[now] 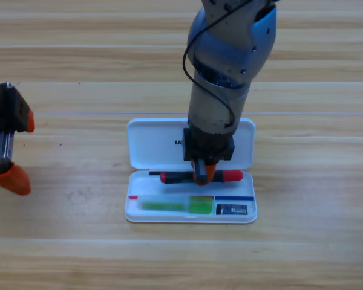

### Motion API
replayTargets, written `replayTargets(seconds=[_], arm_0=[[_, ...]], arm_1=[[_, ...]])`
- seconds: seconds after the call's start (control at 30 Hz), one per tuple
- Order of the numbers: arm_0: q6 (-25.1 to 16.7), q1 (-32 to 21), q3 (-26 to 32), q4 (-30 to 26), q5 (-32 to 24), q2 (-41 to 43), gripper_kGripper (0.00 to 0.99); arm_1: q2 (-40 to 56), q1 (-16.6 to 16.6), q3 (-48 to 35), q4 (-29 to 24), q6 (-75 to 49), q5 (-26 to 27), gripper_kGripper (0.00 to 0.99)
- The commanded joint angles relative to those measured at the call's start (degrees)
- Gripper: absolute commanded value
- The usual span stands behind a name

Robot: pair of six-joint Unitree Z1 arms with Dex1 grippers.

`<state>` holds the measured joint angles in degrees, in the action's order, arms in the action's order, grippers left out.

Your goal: Clean up eraser and pencils

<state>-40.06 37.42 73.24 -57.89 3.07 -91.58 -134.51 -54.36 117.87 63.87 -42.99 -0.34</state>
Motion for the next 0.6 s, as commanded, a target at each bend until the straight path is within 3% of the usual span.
replayTargets(seconds=[0.03,0.07,0.1,0.13,0.37,0.6], arm_0=[[-0.2,-1.1,-1.6,0.1,-0.6,-0.4,0.99],[-0.2,-1.1,-1.6,0.2,-0.6,-0.3,0.99],[-0.2,-1.1,-1.6,0.3,-0.6,-0.3,0.99],[-0.2,-1.1,-1.6,0.3,-0.6,-0.2,0.99],[0.0,-1.1,-2.3,0.8,-0.6,-0.1,0.99],[0.2,-2.0,-0.7,3.0,-0.7,0.5,0.99]], arm_1=[[-4.4,-1.6,0.8,0.7,1.7,0.0,0.345],[-4.2,-1.6,0.9,0.8,2.1,-0.1,0.644],[-4.0,-1.6,1.0,0.7,2.7,-0.3,0.87],[-3.7,-1.6,1.2,0.7,3.3,-0.3,0.92],[2.9,-1.6,-0.1,0.8,3.7,1.4,0.957],[21.7,-1.3,-11.6,-1.6,5.0,12.6,0.959]])
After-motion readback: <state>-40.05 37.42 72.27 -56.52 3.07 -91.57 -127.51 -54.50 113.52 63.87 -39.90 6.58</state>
